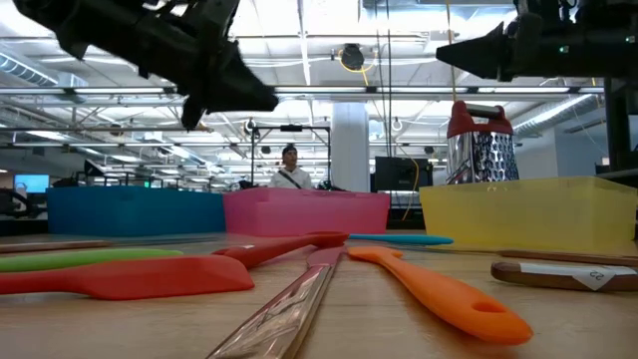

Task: Pick & Place Kitchen Items
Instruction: Put the red spoon into the blue bin

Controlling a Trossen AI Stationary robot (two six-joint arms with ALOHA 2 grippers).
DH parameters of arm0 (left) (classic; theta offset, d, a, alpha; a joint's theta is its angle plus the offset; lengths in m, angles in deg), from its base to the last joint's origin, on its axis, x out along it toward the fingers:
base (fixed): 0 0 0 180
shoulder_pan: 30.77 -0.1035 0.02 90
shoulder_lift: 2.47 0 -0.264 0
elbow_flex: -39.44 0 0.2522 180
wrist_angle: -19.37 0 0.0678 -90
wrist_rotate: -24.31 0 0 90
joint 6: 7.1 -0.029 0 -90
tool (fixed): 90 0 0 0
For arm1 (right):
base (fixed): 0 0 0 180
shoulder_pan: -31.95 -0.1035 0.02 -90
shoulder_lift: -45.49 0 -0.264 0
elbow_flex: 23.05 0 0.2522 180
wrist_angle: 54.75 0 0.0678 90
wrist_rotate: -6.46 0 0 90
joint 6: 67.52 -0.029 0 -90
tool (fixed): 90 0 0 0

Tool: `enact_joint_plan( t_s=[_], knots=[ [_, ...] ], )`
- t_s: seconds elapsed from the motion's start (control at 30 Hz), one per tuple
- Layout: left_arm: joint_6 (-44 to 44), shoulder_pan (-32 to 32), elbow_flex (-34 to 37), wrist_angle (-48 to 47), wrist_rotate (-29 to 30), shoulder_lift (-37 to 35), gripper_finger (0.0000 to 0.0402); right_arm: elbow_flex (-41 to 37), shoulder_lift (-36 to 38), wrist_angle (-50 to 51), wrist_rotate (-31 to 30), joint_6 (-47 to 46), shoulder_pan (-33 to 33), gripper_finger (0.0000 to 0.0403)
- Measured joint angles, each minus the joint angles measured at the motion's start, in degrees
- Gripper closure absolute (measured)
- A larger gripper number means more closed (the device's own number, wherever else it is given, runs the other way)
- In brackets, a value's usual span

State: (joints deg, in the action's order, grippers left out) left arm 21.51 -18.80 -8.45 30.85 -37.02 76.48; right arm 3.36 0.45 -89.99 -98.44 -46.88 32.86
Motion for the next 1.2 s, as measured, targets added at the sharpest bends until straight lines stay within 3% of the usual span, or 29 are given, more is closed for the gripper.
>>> enact_joint_plan(
  t_s=[0.37,0.9,1.2],
  knots=[
    [-4.2,3.5,-11.5,-1.6,1.4,12.5,0.0350,0.0,0.0,1.1,0.0,-4.7,4.6,0.0261],
    [0.9,9.0,-13.3,-6.9,0.3,19.3,0.0347,0.0,0.0,2.6,0.0,-9.2,4.7,0.0261],
    [5.3,11.5,-13.4,-8.8,0.4,19.4,0.0272,0.0,0.0,4.4,0.0,-12.8,4.7,0.0261]
  ],
)
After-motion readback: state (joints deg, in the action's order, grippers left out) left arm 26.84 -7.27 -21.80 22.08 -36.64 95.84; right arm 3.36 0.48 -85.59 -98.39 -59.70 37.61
